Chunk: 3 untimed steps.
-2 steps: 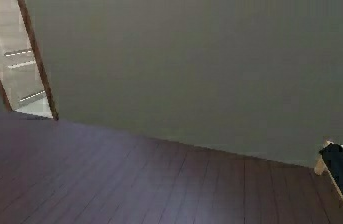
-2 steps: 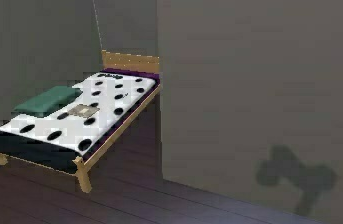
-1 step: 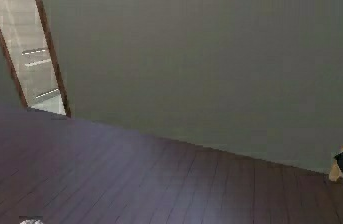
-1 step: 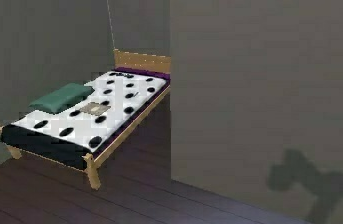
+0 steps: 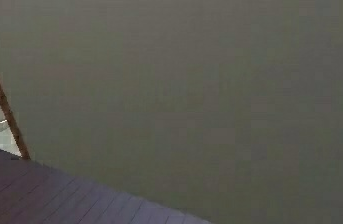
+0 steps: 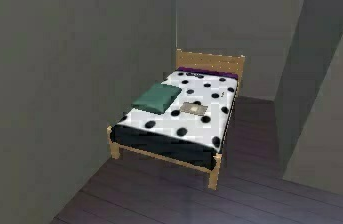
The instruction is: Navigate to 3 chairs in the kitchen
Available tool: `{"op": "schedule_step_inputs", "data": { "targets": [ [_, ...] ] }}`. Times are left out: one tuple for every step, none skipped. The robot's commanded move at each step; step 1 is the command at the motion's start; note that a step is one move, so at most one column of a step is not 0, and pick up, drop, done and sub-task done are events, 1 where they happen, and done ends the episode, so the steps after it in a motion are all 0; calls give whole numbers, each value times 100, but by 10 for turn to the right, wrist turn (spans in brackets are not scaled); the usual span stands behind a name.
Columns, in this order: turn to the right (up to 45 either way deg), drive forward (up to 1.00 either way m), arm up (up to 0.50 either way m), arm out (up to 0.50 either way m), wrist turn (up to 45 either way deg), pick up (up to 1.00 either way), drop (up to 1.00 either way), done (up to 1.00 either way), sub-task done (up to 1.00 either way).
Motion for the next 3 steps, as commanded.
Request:
{"op": "schedule_step_inputs", "data": {
  "targets": [
    [-150,0,0,0,0,0,0,0,0],
    [0,10,0,0,0,0,0,0,0],
    [-90,0,0,0,0,0,0,0,0]
  ]
}}
